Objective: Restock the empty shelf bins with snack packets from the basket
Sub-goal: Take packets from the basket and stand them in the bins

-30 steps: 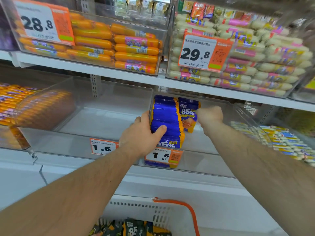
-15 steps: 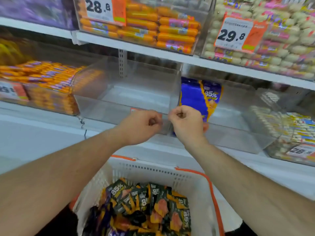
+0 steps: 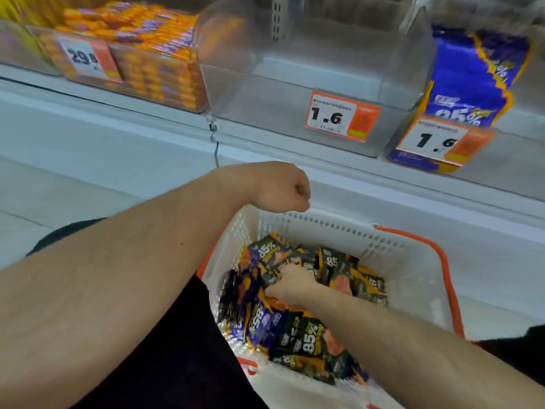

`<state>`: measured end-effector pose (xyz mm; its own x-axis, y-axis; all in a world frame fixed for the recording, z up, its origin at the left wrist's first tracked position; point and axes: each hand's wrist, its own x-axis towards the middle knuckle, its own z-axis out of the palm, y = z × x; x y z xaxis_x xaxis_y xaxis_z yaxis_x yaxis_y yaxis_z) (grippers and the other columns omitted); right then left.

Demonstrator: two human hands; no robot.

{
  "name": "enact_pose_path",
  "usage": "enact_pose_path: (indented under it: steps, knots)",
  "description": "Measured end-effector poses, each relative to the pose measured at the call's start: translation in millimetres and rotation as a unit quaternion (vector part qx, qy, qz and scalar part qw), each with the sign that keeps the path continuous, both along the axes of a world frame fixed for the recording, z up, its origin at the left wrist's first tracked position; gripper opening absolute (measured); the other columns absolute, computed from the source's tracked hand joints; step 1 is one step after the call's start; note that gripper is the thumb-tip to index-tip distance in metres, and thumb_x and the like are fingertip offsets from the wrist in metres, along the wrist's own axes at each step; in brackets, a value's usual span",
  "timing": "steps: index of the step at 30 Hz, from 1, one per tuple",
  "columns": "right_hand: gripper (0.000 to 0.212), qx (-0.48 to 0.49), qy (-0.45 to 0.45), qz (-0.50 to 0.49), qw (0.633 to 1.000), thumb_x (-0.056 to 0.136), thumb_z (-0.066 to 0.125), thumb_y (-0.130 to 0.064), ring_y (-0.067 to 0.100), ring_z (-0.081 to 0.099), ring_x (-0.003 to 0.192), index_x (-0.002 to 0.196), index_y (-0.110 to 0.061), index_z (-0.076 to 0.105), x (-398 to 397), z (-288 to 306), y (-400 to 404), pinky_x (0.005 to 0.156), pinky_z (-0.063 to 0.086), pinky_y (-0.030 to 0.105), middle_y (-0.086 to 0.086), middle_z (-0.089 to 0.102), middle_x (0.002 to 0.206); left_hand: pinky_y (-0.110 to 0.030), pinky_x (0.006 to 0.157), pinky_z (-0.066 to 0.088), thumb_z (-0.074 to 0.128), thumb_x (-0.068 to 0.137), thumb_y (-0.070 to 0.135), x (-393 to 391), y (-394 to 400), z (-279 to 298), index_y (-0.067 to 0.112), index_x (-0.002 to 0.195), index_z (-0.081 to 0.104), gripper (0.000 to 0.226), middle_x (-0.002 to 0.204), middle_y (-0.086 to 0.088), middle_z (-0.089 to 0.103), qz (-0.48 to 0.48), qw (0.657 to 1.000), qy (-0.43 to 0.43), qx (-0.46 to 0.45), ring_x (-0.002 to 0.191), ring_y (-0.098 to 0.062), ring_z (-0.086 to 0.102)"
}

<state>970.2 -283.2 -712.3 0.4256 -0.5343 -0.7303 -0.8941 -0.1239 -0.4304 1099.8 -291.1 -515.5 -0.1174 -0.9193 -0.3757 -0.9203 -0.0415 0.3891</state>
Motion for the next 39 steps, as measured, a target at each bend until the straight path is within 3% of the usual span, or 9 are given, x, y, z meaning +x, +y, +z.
enact_pose_path:
  steps: [3,10,14,20,25,28,31,36,39]
  knots:
    - [0.031,0.032,0.041,0.004,0.999,0.086,0.070,-0.034,0.019,0.051,0.055,0.074,-0.013,0.050,-1.7,-19.7,18.0,0.052,0.046,0.030,0.004,0.050,0.064,-0.031,0.099,0.042,0.051,0.098,0.036,-1.2,-3.9,-3.7,0.021,0.128,0.057,0.034,0.132,0.006,0.056,-0.008,1.000,-0.005,0.019,0.117,-0.014,0.053]
    - [0.013,0.017,0.044,-0.016,0.999,0.087,0.057,-0.007,0.024,0.060,0.059,0.075,-0.008,0.057,-2.6,-38.5,17.5,0.056,0.053,0.030,0.009,0.057,0.068,-0.039,0.104,0.044,0.050,0.099,0.036,-7.5,-10.5,-1.7,0.021,0.131,0.055,0.036,0.133,0.006,0.056,-0.009,1.000,0.012,0.028,0.118,-0.016,0.054]
    - [0.018,-0.029,-0.008,0.014,0.999,0.081,0.053,-0.009,0.021,0.046,0.056,0.064,-0.011,0.047,-17.3,11.9,-15.1,0.055,0.043,0.030,0.007,0.042,0.060,-0.035,0.106,0.041,0.050,0.099,0.033,-10.4,-12.8,-3.2,0.020,0.134,0.053,0.038,0.138,0.005,0.053,-0.015,0.999,0.016,0.031,0.124,-0.015,0.051]
    - [0.029,-0.157,-0.025,0.137,0.978,0.078,0.063,-0.015,0.013,0.044,0.049,0.052,-0.018,0.053,-54.5,124.0,-62.5,0.051,0.036,0.026,-0.004,0.047,0.052,-0.027,0.102,0.040,0.057,0.096,0.036,-20.2,-9.1,-15.4,0.021,0.140,0.046,0.048,0.138,0.005,0.052,-0.057,0.995,0.015,0.075,0.124,-0.014,0.050]
    - [0.008,-0.225,-0.050,0.157,0.960,0.078,0.067,-0.017,0.008,0.057,0.066,0.071,-0.019,0.068,-85.7,200.3,-83.3,0.056,0.043,0.024,-0.007,0.065,0.071,-0.027,0.091,0.047,0.071,0.085,0.034,-37.5,-7.3,-25.7,0.025,0.122,0.059,0.039,0.115,0.010,0.065,-0.039,0.995,0.080,0.047,0.104,-0.009,0.061]
    - [0.019,-0.243,-0.094,0.113,0.959,0.078,0.067,-0.015,0.007,0.055,0.061,0.062,-0.023,0.064,-105.2,232.6,-91.4,0.051,0.042,0.022,-0.009,0.062,0.061,-0.020,0.068,0.044,0.075,0.083,0.025,-52.9,-13.1,-20.7,0.025,0.094,0.066,0.014,0.089,0.009,0.066,-0.028,0.992,0.120,-0.033,0.079,-0.005,0.061]
    - [0.013,-0.252,-0.164,0.037,0.953,0.082,0.070,-0.012,0.011,0.048,0.056,0.070,-0.007,0.069,-126.9,249.2,-101.0,0.047,0.038,0.019,0.001,0.056,0.059,-0.020,0.064,0.046,0.078,0.081,0.014,-68.6,-18.9,-14.0,0.021,0.079,0.065,0.014,0.075,0.008,0.067,0.043,0.970,0.229,-0.069,0.065,0.000,0.058]
    - [0.018,-0.198,-0.314,-0.225,0.901,0.083,0.078,-0.021,0.006,0.048,0.043,0.094,-0.012,0.067,-170.7,254.0,-110.0,0.042,0.035,0.022,0.010,0.065,0.085,-0.028,0.074,0.057,0.071,0.085,0.003,-97.3,-27.3,-4.5,0.015,0.094,0.070,0.015,0.088,0.000,0.077,0.170,0.877,0.445,-0.068,0.080,-0.014,0.073]
    - [0.017,-0.137,-0.328,-0.251,0.900,0.089,0.070,-0.020,0.010,0.036,0.037,0.102,-0.010,0.067,-194.2,254.0,-107.9,0.041,0.028,0.022,-0.001,0.068,0.075,-0.032,0.079,0.058,0.068,0.088,0.006,-118.2,-40.5,4.5,0.013,0.103,0.070,0.017,0.096,-0.003,0.076,0.194,0.839,0.502,-0.081,0.089,-0.019,0.073]
